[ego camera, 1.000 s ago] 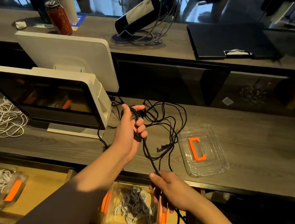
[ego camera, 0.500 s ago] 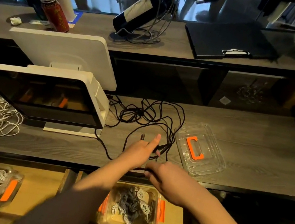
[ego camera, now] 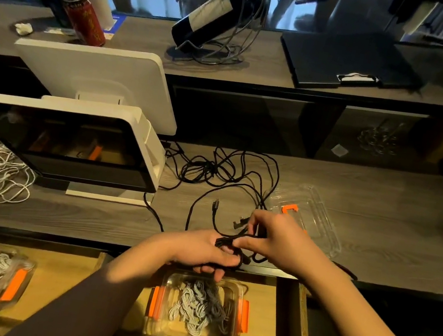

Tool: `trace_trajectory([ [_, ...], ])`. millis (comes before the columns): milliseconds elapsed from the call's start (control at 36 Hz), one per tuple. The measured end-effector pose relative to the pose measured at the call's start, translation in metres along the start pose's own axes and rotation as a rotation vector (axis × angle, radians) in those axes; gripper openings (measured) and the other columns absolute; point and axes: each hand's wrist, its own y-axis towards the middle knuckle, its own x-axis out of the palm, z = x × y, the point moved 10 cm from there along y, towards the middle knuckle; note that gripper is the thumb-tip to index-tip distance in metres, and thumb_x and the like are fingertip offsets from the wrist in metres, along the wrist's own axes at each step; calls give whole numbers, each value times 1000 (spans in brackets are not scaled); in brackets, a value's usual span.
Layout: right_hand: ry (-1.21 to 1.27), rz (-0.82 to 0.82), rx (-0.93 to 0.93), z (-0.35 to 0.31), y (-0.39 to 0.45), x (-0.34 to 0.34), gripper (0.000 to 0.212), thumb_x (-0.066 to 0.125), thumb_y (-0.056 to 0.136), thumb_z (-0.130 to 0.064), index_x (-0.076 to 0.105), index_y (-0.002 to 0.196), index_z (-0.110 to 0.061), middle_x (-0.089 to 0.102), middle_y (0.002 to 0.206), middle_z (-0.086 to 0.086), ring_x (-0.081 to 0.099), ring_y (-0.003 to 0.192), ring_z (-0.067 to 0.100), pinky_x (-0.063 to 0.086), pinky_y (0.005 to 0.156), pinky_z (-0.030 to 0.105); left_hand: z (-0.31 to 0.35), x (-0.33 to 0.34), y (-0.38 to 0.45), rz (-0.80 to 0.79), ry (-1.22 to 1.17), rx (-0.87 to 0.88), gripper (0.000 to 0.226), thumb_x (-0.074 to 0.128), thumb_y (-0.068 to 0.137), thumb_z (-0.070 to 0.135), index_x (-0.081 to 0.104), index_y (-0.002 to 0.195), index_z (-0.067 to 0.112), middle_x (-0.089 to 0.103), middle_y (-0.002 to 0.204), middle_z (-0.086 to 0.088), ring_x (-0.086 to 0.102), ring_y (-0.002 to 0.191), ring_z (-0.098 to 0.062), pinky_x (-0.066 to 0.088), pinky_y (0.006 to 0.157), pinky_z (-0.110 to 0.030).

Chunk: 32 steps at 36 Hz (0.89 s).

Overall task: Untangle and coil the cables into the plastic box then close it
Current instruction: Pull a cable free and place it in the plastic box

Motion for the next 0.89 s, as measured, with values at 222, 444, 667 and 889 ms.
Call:
trace_trajectory([
  [222,-16,-16,3,-1,0,-5,16,68,90,-39,60,92,-26,58,73,-9,52,63,1,37,54,14,2,-14,-15,166,-149,42,35,40,106,40,63,91,18,62,56,9,45,46,0,38,62,-26],
  [444,-220,242,102,6,-3,-33,34,68,88,-29,58,120,-29,52,120,-7,51,115,14,45,103,37,3,-40,-26,386,-356,187,43,45,96,50,65,107,13,60,64,8,46,51,-5,39,57,-25],
  [667,-172,685,282,22,-21,-59,52,72,80,-27,54,129,-22,37,149,8,10,151,26,-6,121,50,31,-28,-26,398,-683,366,63,53,92,55,53,136,10,60,91,-9,51,62,-9,38,48,-17],
  [889,281,457,199,32,-23,-30,38,48,100,-12,50,136,-23,32,160,3,18,151,19,22,121,42,42,-58,-45,592,-839,514,53,48,89,59,70,113,17,60,93,-8,44,70,-15,28,46,-23],
])
